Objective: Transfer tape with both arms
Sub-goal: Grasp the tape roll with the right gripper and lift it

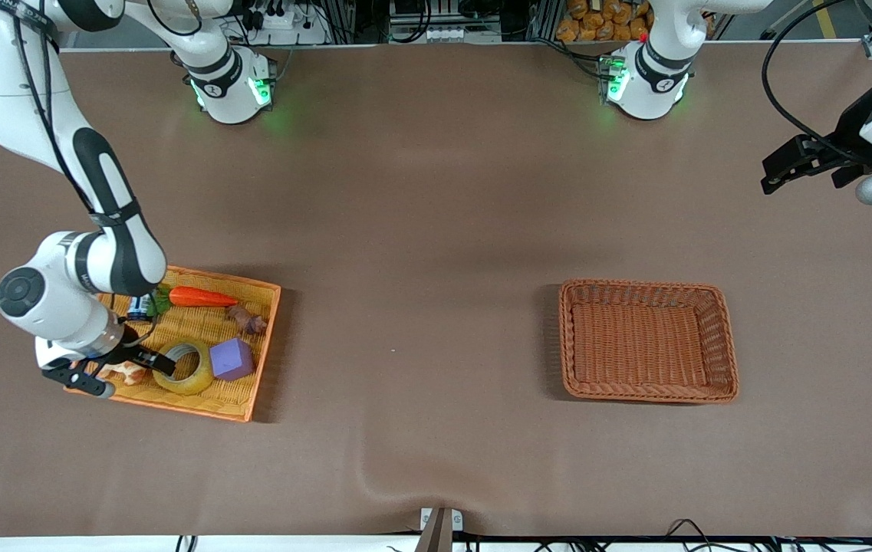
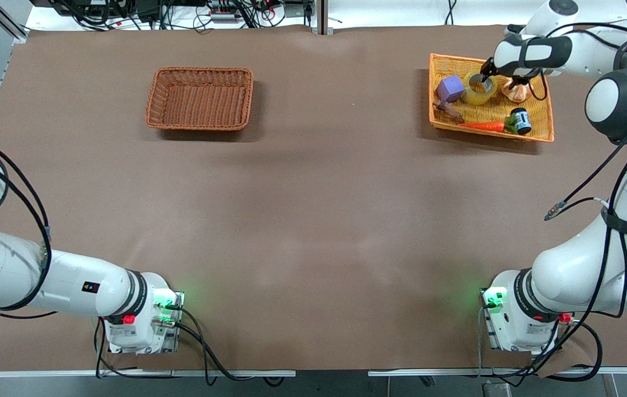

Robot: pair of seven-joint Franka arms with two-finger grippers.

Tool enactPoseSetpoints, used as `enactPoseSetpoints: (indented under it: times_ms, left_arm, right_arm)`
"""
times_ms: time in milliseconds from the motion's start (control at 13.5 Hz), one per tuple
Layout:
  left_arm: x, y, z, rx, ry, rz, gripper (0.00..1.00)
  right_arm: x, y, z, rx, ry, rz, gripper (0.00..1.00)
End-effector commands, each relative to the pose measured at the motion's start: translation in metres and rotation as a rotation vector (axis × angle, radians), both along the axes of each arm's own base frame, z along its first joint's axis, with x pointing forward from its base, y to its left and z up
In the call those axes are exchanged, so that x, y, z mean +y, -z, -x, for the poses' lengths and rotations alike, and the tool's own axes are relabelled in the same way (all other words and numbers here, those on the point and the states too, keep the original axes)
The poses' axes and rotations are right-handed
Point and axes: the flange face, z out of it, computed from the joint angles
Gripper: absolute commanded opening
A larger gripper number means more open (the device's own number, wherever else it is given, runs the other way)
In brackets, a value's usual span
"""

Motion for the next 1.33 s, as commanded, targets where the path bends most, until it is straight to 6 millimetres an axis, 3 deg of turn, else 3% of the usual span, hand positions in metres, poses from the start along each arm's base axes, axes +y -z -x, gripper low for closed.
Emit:
enactPoseSetpoints:
  times_ms: [0,222,296,370,444,519,889,1259]
  left_arm:
    - [0.005,-0.003,-0.003,-0.010,0.010,0.002,1.00]
    - [0.007,0.003,-0.009,-0.013,0.007,0.001,1.00]
    - [0.008,0.003,-0.010,-0.016,0.004,0.003,1.00]
    - [0.009,0.004,-0.011,-0.015,0.001,0.004,1.00]
    - [0.014,0.003,-0.011,-0.016,-0.008,0.004,1.00]
    - [0.021,0.003,-0.011,-0.016,-0.020,0.007,1.00]
    - [0.034,0.005,-0.012,-0.013,-0.038,0.013,1.00]
    - [0.032,0.007,-0.013,-0.008,-0.027,0.014,1.00]
  right_arm:
    - [0.005,-0.001,0.009,-0.008,0.024,-0.013,1.00]
    - [0.013,-0.002,0.010,-0.008,0.018,-0.014,1.00]
    - [0.015,-0.005,0.009,-0.018,0.016,-0.013,0.89]
    - [0.016,-0.007,0.009,-0.023,0.015,-0.013,0.42]
    - [0.015,-0.007,0.009,-0.023,0.016,-0.013,0.13]
    - [0.015,-0.008,0.009,-0.024,0.018,-0.012,0.00]
    - [0.014,-0.019,0.007,-0.040,0.016,-0.011,0.00]
    - [0.014,-0.109,0.009,-0.090,-0.052,0.007,0.00]
